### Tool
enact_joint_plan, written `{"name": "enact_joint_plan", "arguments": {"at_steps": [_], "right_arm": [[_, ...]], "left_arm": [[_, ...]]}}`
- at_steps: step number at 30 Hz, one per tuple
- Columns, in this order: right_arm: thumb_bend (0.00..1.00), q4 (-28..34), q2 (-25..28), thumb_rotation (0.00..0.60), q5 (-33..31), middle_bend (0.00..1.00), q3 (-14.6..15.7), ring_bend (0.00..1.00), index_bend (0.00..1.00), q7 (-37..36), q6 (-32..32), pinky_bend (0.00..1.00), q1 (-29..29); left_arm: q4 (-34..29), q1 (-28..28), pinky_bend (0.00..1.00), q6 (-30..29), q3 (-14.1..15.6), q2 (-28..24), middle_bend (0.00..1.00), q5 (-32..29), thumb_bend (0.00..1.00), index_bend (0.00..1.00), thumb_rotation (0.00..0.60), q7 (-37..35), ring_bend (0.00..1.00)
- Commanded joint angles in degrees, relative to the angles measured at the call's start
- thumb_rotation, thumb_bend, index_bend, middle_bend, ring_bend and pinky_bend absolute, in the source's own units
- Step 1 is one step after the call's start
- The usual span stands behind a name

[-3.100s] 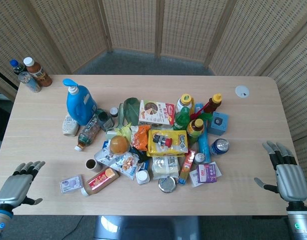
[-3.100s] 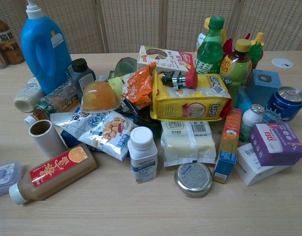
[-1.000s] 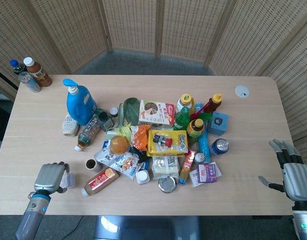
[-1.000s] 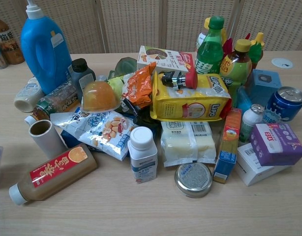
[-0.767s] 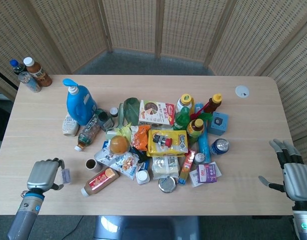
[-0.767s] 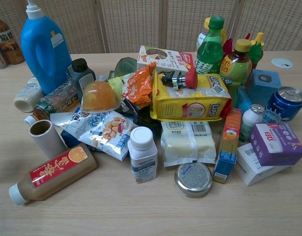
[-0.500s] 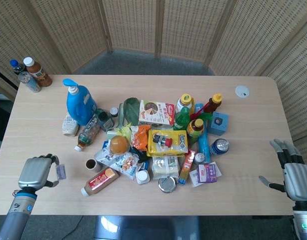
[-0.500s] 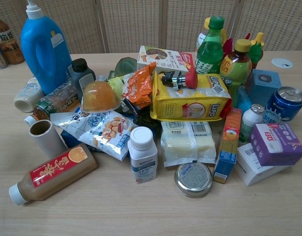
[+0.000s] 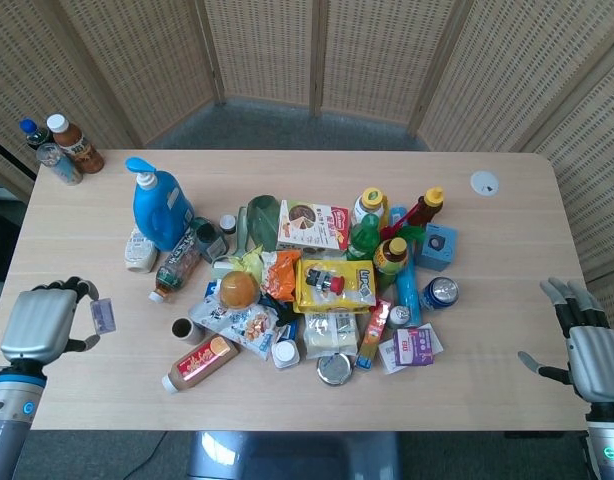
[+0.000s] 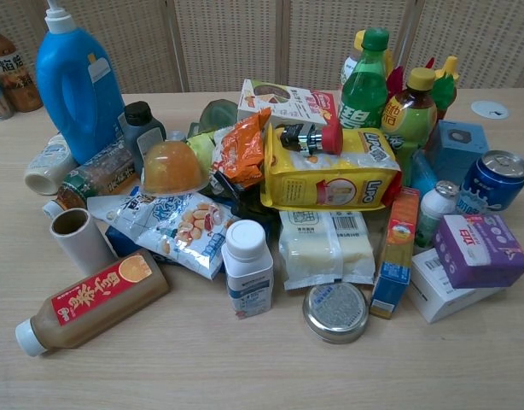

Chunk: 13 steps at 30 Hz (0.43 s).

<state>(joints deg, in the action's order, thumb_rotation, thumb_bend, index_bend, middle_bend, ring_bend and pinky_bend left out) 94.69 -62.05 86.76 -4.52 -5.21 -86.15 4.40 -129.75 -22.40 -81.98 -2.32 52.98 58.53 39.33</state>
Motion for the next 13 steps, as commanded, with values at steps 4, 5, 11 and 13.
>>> {"name": "enact_joint_plan", "arguments": {"at_steps": [4, 5, 11, 13], "right_arm": [[0.0, 0.1, 0.1, 0.6, 0.0, 0.0, 0.0, 0.0, 0.0, -0.1, -0.1, 0.0, 0.0], [0.0, 0.1, 0.1, 0.6, 0.0, 0.0, -0.1, 0.0, 0.0, -0.2, -0.1, 0.0, 0.0], [0.0, 0.1, 0.2, 0.6, 0.0, 0.0, -0.1, 0.0, 0.0, -0.3, -0.2, 0.0, -0.1], [0.0, 0.1, 0.2, 0.6, 0.0, 0.0, -0.1, 0.0, 0.0, -0.4, -0.2, 0.0, -0.1]], "left_arm": [[-5.2, -1.8, 0.45, -1.8, -3.4, -4.6, 0.4, -0.7, 0.07, 0.57, 0.6, 2.5, 0.42], [-5.2, -2.0, 0.45, -1.8, -3.7, -4.9, 0.4, -0.7, 0.07, 0.57, 0.6, 2.3, 0.42], [-5.2, -3.1, 0.45, -1.2, -5.5, -6.1, 0.4, -0.8, 0.07, 0.57, 0.6, 1.5, 0.42], [-5.2, -3.5, 0.45, -1.1, -5.8, -6.1, 0.4, -0.8, 0.07, 0.57, 0.6, 1.7, 0.42]]}}
